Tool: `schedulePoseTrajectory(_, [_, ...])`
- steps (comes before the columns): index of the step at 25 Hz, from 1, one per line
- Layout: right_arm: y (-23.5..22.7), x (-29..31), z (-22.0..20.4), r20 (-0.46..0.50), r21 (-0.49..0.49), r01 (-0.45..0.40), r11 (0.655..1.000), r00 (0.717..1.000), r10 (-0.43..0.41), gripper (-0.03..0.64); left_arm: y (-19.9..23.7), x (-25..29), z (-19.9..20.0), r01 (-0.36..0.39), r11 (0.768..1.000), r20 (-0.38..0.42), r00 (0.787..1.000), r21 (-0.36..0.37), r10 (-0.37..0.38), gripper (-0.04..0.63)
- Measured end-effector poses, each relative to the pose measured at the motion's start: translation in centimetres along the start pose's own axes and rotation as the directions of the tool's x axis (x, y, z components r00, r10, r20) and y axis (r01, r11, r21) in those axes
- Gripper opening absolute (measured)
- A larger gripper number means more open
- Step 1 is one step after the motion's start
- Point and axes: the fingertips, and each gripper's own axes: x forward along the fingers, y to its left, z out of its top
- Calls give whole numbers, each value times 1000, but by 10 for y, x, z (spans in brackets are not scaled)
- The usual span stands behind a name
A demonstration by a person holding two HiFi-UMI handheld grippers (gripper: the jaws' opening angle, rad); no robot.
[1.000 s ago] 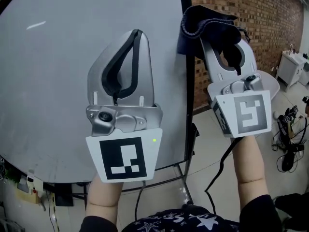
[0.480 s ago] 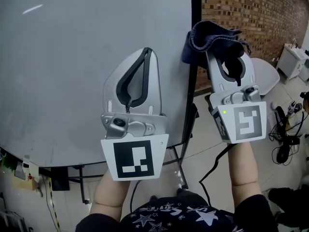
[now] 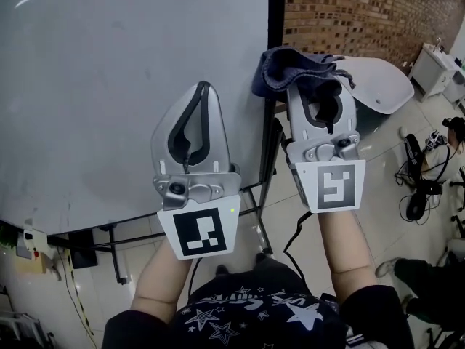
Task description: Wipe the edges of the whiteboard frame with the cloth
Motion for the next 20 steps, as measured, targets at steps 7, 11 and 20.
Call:
schedulePoseTrajectory(7, [14,-30,-30,-23,19,13,1000,1000,-13,80,-24,-25,-34,4,1000,-25,1000,-29,-5,5])
schedulePoseTrajectory(11, [27,-47,-48,-48,28,10,1000,999,-9,80,-35,-41,-59,3,999,-91,996,-38,-7,5])
schedulePoseTrajectory(20, [50,-82,-92,-136,68,-19,998,990,28,80,-51,-73,-101,-9,999,-217,976,-52,-3,5])
